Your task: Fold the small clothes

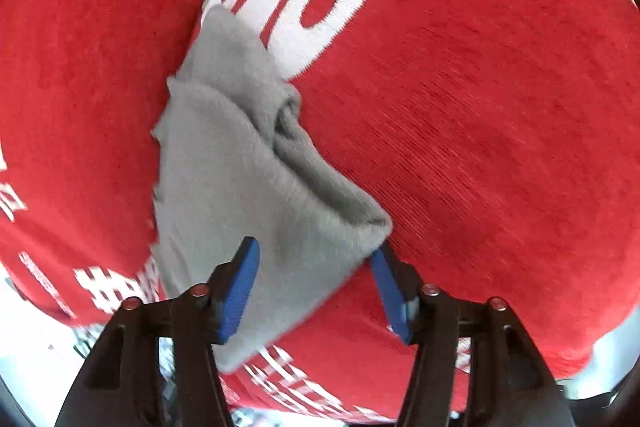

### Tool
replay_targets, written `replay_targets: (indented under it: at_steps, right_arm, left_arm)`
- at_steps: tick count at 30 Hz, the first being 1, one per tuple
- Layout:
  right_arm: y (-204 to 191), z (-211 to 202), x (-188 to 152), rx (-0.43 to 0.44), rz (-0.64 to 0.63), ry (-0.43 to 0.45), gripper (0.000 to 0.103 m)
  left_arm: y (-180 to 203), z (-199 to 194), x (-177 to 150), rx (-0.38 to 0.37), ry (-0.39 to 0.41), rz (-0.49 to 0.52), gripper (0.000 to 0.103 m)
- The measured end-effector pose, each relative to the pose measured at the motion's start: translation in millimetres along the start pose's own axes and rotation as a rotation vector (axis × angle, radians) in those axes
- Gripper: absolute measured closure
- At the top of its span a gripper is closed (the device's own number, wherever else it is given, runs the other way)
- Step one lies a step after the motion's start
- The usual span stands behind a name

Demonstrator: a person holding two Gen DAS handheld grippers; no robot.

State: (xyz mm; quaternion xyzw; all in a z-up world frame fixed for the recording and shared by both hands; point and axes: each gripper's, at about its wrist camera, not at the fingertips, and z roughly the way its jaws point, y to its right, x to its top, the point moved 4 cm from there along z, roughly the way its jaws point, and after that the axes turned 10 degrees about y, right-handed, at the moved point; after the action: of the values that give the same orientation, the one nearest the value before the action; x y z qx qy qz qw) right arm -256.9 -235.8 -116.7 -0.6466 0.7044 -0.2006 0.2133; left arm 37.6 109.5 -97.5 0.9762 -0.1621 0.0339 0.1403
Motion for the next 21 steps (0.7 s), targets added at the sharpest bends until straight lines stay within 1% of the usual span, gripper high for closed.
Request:
replay_targets:
  at_steps: [1, 2, 3, 4, 6, 8, 10, 12, 13, 15, 16, 18, 20, 21]
  right_arm:
    - [-3.9, -0.1, 1.9, -0.01, -0.015, 0.003, 0.087]
    - [-9.7, -1.8, 2.5, -0.019, -0.046, 0.012, 0.089]
    - [-15.4, -4.8, 1.5, -0.036, -0.097, 0.017, 0.09]
    - [-20.5, -8.0, -0.2, -0.06, -0.152, 0.026, 0.09]
    - [-19.4, -9.3, -3.8, -0.098, -0.203, 0.029, 0.09]
    - [-5.4, -6.2, -4.4, -0.14, -0.203, 0.018, 0.09]
    - [-0.6, -1.4, -5.7, -0.152, -0.203, 0.011, 0.09]
    - [-1.4, -5.0, -6.2, -0.159, -0.224, 0.014, 0.089]
    - [-3.8, -6.6, -7.1, -0.181, -0.24, 0.011, 0.087]
    - [-9.8, -12.4, -9.8, -0.222, -0.27, 0.015, 0.086]
    - [-16.6, -16.7, -11.3, -0.239, -0.295, 0.029, 0.086]
    - [-31.6, -29.2, -13.2, -0.251, -0.354, 0.073, 0.086]
    - [-52.1, -39.3, -12.9, -0.223, -0.422, 0.122, 0.086]
    - [-62.5, -37.8, -11.9, -0.207, -0.452, 0.131, 0.086]
  left_arm:
    - [4.1, 0.2, 1.0, 0.001, 0.005, 0.007, 0.043]
    - [7.2, 1.3, 1.5, 0.018, 0.006, 0.028, 0.062]
    - [8.8, 3.6, 2.2, 0.038, 0.006, 0.05, 0.069]
    - [7.7, 6.3, 3.2, 0.061, 0.011, 0.07, 0.071]
    - [5.6, 10.4, 7.7, 0.08, 0.026, 0.093, 0.071]
    - [-1.6, 13.9, 5.3, 0.079, 0.024, 0.092, 0.071]
    - [-7.1, 11.0, 1.8, 0.072, 0.023, 0.087, 0.07]
    - [-7.8, 7.0, 0.3, 0.079, 0.022, 0.099, 0.07]
    - [-6.4, 4.1, 0.3, 0.086, 0.023, 0.112, 0.07]
    - [-1.7, -4.6, 2.9, 0.099, 0.039, 0.14, 0.07]
    - [3.5, -10.4, 8.6, 0.096, 0.06, 0.159, 0.07]
    - [14.9, -20.0, 20.1, 0.064, 0.097, 0.181, 0.07]
    - [27.8, -27.9, 33.5, 0.019, 0.131, 0.202, 0.07]
    - [35.8, -28.0, 41.2, 0.001, 0.146, 0.213, 0.07]
